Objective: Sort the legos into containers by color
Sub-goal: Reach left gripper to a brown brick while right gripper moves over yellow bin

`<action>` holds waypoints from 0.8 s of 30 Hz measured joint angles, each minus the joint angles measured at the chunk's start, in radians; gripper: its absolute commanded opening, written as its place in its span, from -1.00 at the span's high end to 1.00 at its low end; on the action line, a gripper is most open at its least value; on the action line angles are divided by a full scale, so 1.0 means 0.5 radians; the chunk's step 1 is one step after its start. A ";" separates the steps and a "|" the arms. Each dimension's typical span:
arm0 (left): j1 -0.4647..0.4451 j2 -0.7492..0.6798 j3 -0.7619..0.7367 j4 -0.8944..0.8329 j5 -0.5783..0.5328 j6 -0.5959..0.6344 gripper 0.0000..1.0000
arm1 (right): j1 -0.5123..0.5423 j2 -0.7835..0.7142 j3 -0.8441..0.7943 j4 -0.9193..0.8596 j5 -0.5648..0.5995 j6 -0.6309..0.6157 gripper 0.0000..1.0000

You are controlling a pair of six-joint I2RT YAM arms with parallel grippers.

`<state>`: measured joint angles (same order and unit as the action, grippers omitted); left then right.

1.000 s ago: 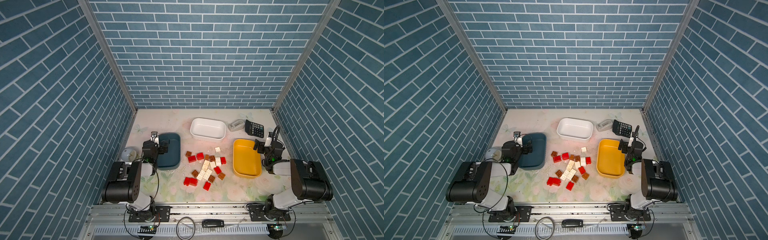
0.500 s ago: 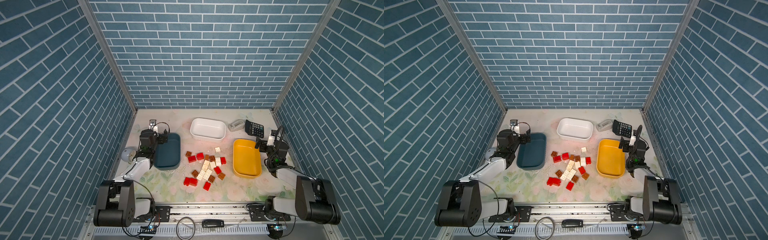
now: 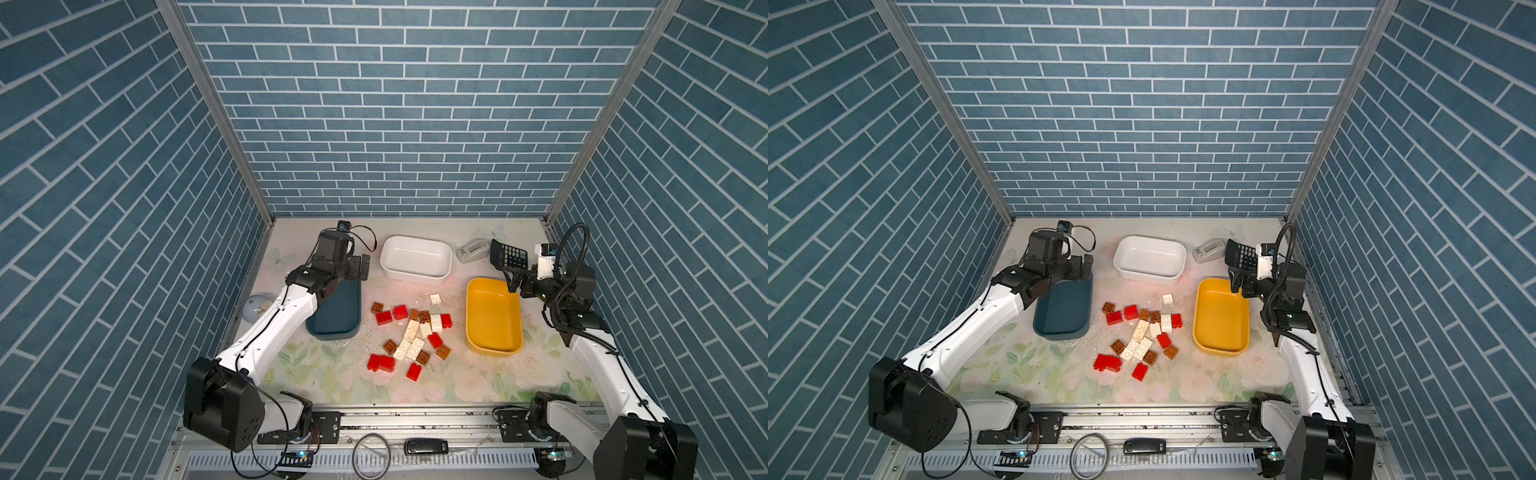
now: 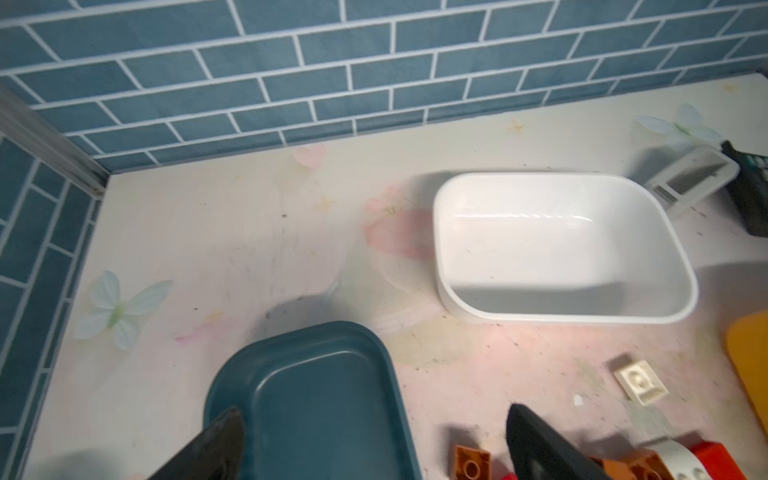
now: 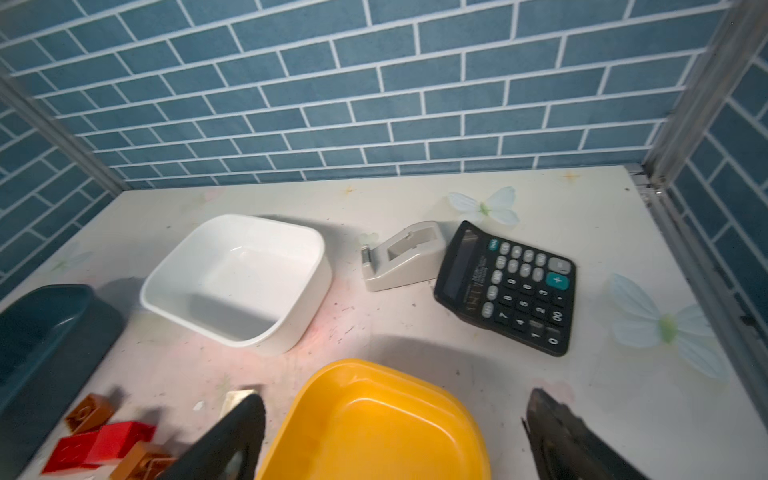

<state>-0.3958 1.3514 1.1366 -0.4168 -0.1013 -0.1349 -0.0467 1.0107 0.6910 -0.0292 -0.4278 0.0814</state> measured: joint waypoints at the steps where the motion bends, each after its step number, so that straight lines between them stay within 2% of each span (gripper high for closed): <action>1: -0.053 0.032 0.042 -0.081 0.002 -0.034 -0.99 | 0.013 -0.005 0.035 -0.101 -0.047 0.000 -0.95; 7: -0.314 0.206 0.130 -0.420 0.040 -0.266 -0.99 | 0.153 -0.021 0.183 -0.632 -0.288 0.002 -0.96; 12: -0.462 0.346 0.130 -0.550 0.086 -0.437 -0.80 | 0.314 -0.017 0.244 -0.883 -0.409 0.039 -0.97; 18: -0.496 0.529 0.161 -0.581 0.163 -0.499 -0.46 | 0.452 0.000 0.247 -0.967 -0.436 0.092 -0.97; 24: -0.485 0.703 0.214 -0.624 0.125 -0.422 -0.39 | 0.494 0.021 0.247 -1.003 -0.431 0.105 -0.98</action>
<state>-0.6384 1.7027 1.2434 -0.7288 -0.0387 -0.3458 0.2005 1.0210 0.8146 -0.5308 -0.6434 0.1341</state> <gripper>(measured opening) 0.710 0.987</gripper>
